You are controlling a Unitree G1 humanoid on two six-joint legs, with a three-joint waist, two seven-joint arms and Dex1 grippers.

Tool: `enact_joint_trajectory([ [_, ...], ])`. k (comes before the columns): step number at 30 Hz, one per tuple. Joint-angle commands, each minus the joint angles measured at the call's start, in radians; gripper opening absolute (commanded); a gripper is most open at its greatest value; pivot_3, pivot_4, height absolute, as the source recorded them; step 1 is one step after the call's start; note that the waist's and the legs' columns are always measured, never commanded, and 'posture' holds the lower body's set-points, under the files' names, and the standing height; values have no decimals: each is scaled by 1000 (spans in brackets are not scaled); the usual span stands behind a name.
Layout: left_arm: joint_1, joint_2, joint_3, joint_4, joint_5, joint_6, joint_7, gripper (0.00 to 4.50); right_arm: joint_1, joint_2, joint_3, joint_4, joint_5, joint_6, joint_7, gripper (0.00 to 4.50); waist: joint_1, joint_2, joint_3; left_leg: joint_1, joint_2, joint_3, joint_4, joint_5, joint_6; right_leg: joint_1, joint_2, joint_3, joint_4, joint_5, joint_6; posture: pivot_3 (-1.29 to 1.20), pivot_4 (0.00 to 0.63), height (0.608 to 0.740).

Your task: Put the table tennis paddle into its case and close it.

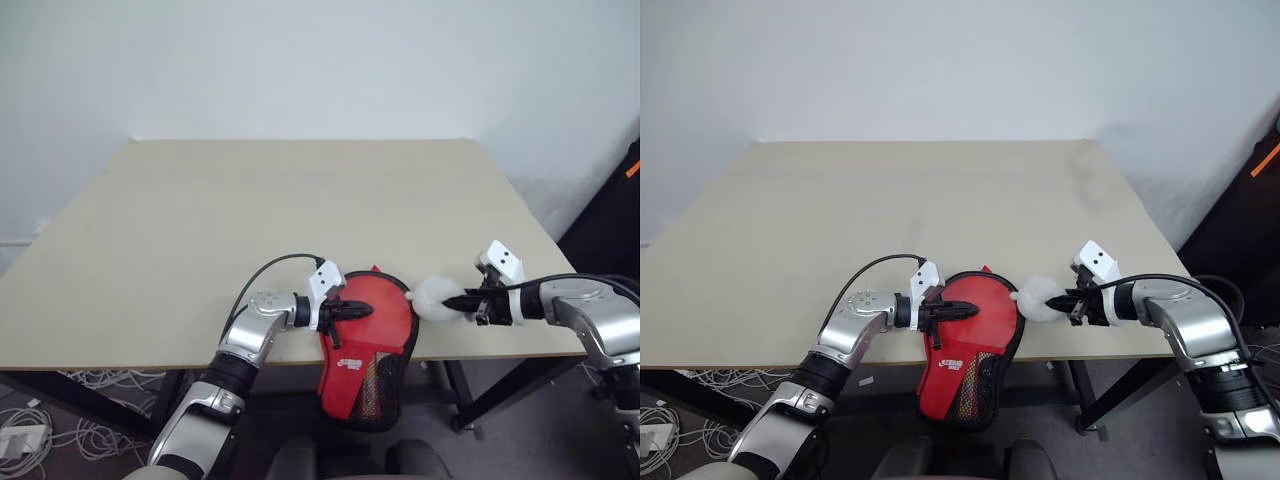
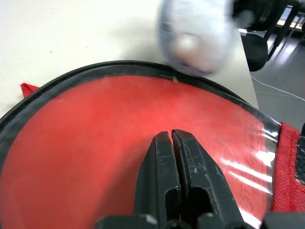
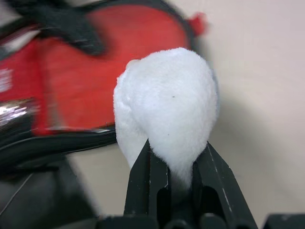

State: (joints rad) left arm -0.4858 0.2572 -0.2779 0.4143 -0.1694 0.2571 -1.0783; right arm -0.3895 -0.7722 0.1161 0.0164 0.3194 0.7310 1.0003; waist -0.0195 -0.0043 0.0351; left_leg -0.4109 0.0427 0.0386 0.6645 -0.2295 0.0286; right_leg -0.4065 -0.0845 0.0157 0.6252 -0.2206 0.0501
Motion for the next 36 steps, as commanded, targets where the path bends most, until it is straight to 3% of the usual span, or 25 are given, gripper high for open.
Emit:
enact_joint_trajectory([
  [1, -7, 2, -43, 38, 26, -6, -44, 0, -42, 6, -17, 27, -20, -17, -26, 57, 1, 0, 0, 0, 0, 0, 0, 0, 0, 0, 0, 0, 0, 0, 0, 0, 0, 740],
  [15, -123, -17, -109, 236, 128, -160, -128, 0, 9, -38, -73, -43, 36, 19, 18, 57, 9, 1, 0, 0, 0, 0, 1, 0, 1, 1, 0, 0, -1, 0, 0, 0, 0, 740],
  [36, -119, -24, -117, 290, 158, -192, -155, 0, 318, -175, -227, -388, 282, 86, 162, 57, 23, -1, -1, 0, 0, 0, 2, -2, 2, 1, 0, 0, -1, -1, 1, 0, 0, 740],
])
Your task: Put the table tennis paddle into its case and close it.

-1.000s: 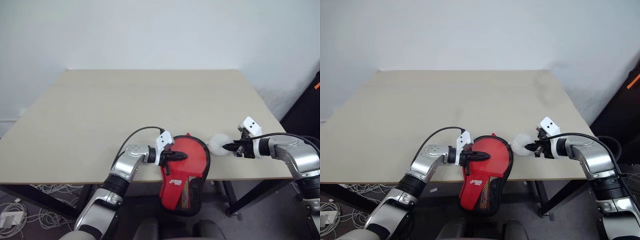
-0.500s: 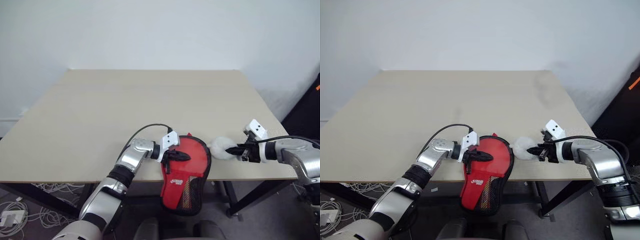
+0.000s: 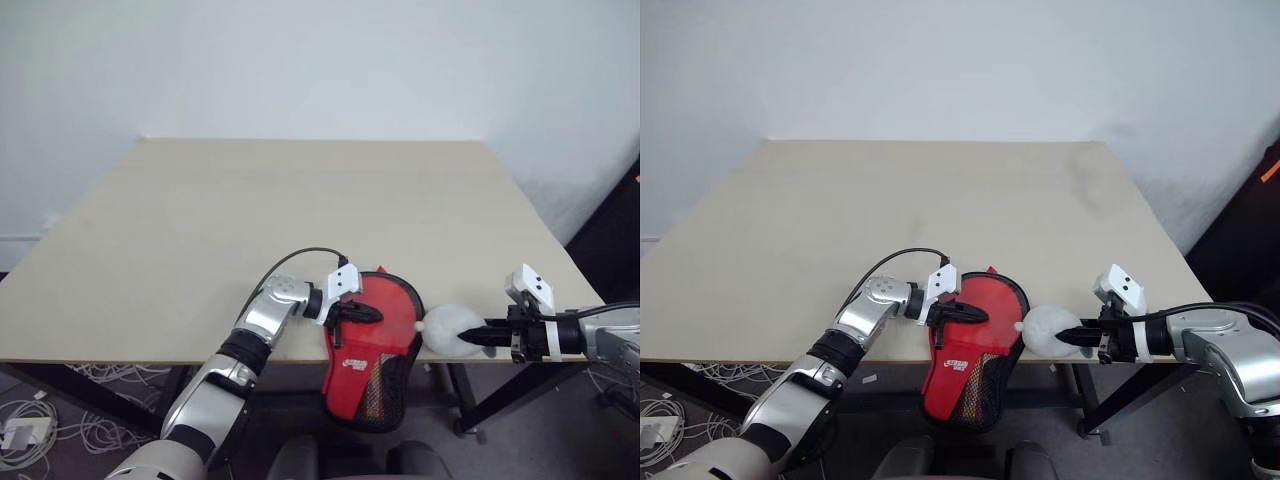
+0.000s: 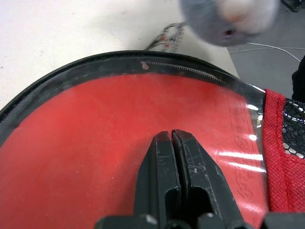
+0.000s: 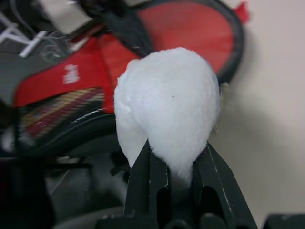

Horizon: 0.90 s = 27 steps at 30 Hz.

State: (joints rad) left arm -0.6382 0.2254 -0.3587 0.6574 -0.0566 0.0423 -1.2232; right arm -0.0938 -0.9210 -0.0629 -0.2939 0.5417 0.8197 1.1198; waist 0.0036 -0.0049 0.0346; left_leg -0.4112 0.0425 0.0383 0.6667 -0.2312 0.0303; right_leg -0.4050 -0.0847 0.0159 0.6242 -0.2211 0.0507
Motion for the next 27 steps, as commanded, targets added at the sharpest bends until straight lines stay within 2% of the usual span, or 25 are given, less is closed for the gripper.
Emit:
enact_joint_trajectory([
  [1, 35, 8, -36, 45, 44, 24, -10, 0, 37, -31, -48, -91, 68, -1, 47, 57, 0, 0, 0, 0, 0, 0, 0, 0, 0, 0, 0, 0, 0, 0, 0, 0, 0, 740],
  [8, 37, 6, -31, 49, 44, 22, -8, 0, 125, -48, -67, -181, 118, 20, 43, 57, 1, -1, 0, 0, 0, 0, 0, 0, 0, 0, 0, 0, 0, 0, 0, 0, 0, 740],
  [20, 29, 3, -27, 65, 45, 17, -12, 0, 366, -113, -149, -360, 191, 24, 75, 57, 3, -2, 0, 0, 0, 0, 1, -1, 0, 0, 0, 0, 0, -1, 1, 0, 0, 740],
  [27, 17, 1, -22, 83, 49, 8, -17, 0, 499, -119, -139, -486, 186, -7, 74, 57, 8, -2, 0, 0, 0, -1, 3, -3, 1, 2, 0, 0, 0, -2, 2, 0, 0, 740],
])
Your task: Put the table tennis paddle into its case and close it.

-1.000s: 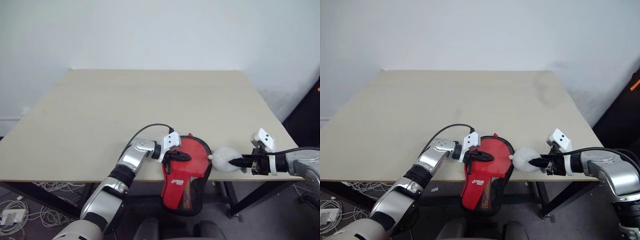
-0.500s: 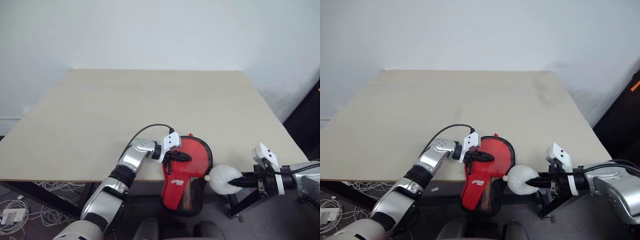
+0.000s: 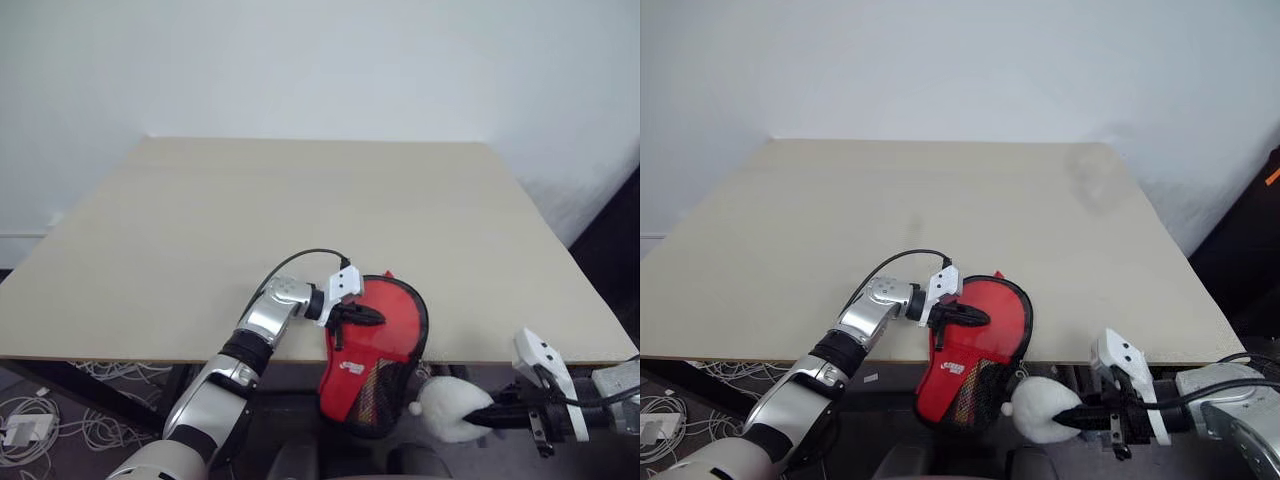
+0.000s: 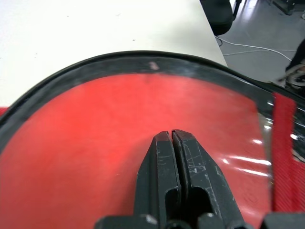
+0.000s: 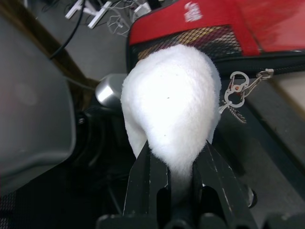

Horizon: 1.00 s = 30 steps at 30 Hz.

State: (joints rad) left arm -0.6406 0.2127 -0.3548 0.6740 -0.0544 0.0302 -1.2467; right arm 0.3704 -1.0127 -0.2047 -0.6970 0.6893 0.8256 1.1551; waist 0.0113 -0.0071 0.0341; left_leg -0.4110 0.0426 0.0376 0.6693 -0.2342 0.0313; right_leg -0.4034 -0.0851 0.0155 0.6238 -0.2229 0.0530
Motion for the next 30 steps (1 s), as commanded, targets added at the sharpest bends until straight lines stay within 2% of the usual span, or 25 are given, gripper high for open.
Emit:
enact_joint_trajectory([
  [1, 18, 14, -25, 69, 47, 20, 6, 0, 45, -27, 9, -90, 29, -20, 33, 57, 0, 0, 0, 0, 0, 0, 0, 0, 0, 0, 0, 0, 0, 0, 0, 0, 0, 740],
  [13, -5, 15, -28, 96, 52, 3, -17, 0, -27, -3, 83, -10, -26, -52, -65, 57, -1, -2, -1, 2, 1, 0, 4, -3, 1, 2, 0, -1, 0, -1, 1, 0, 0, 740],
  [20, -15, 7, -29, 117, 57, -7, -11, 0, 33, -23, 108, -72, -24, -69, -49, 57, -1, -4, -3, 2, 1, 0, 4, -3, 1, 3, 0, -1, 0, -1, 1, 0, 0, 740],
  [30, -14, 4, -29, 119, 59, -10, -8, 0, 104, -54, 238, -129, -154, -159, -75, 57, 0, -5, -6, 1, 1, 0, 5, -5, 1, 3, 0, -1, -1, -2, 2, 0, 0, 740],
])
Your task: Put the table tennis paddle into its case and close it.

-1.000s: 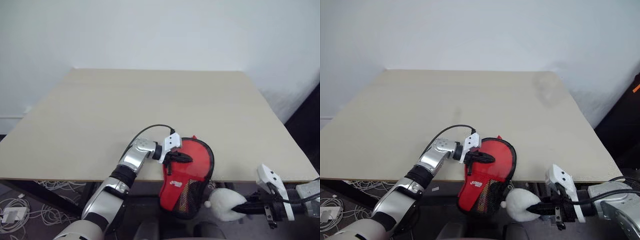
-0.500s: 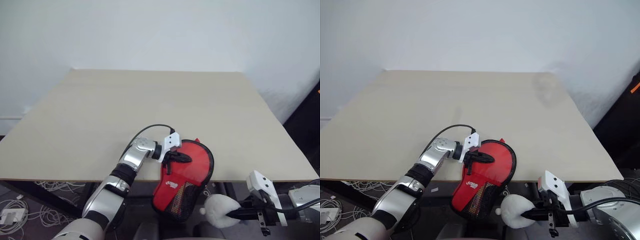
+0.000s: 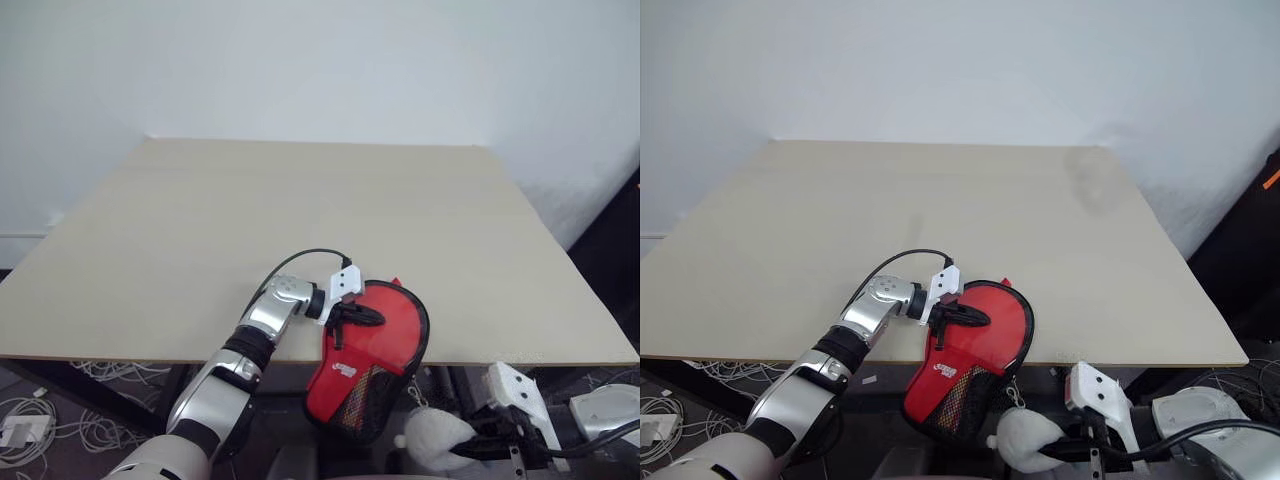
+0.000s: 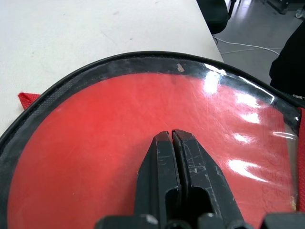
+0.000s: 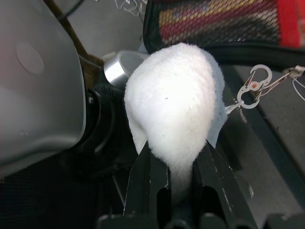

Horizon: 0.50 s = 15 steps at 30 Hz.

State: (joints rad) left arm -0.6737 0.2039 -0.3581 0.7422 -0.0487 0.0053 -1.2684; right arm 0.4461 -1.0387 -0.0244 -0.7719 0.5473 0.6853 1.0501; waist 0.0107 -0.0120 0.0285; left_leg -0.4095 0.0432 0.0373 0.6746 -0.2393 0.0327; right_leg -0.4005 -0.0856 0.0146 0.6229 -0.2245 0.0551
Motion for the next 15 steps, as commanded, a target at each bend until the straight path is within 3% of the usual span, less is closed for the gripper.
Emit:
enact_joint_trajectory([
  [1, 20, 12, -26, 51, 53, 15, 14, 0, 31, -28, 69, -58, -19, -23, 26, 57, 0, 0, -2, 0, 0, 0, 0, 0, 0, 0, 0, 0, 0, 0, 0, 0, 0, 740],
  [7, 20, 13, -26, 52, 53, 14, 14, 0, 0, -20, 91, 1, -65, -48, 8, 57, 0, -3, -5, 0, 0, 0, 0, 0, 0, 0, 0, 0, 0, 0, 0, 0, 0, 740],
  [15, 15, 10, -27, 57, 55, 14, 14, 0, -264, 7, 63, 235, -85, -48, -5, 57, -3, -3, -6, 2, 0, 0, 1, -1, 0, 2, 0, 0, 0, 0, 0, 0, 0, 740],
])
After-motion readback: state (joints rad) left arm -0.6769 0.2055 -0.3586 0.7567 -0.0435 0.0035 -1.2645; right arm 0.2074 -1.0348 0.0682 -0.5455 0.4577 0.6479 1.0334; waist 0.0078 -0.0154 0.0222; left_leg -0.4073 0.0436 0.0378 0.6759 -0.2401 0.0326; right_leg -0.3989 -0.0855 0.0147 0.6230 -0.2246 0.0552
